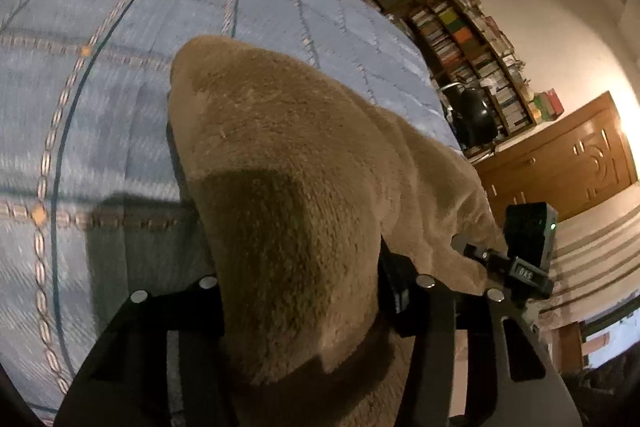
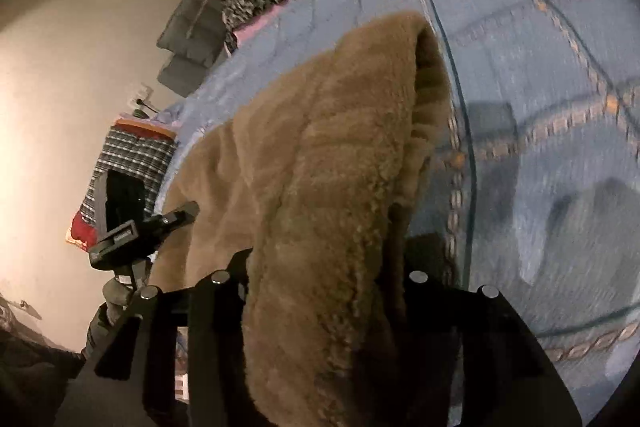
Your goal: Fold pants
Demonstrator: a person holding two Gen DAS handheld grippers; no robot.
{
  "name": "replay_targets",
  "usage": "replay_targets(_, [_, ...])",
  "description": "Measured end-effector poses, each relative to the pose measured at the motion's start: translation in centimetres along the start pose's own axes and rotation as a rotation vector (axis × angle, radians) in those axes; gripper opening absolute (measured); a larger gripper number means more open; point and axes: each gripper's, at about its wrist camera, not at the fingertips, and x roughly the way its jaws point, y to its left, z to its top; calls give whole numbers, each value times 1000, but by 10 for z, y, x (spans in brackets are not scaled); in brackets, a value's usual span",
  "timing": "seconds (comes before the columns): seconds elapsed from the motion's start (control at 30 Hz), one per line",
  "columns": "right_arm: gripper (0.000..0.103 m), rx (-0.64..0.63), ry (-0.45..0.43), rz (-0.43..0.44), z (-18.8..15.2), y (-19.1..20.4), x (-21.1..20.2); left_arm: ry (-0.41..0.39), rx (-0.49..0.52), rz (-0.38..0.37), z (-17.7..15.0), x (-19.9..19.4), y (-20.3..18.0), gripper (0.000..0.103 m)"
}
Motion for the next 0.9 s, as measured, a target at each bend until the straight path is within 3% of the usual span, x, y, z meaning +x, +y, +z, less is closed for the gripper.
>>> replay_targets(0.23, [45,-57,-119,16,68,9,-5,-116,75,-33,63,-6,-19,50])
replay_targets(0.43, [45,-66,-187,-18,149,-13,25,-175,96,-19,148,34,-5,50])
replay_targets(0.7, [45,-65,-175,-74,227,-52,81,-173,93,19,224,93,27,50])
replay_targets(0.9, [46,-49,-116,-129,231,-85,116,-105,60,56,240,137,57,53])
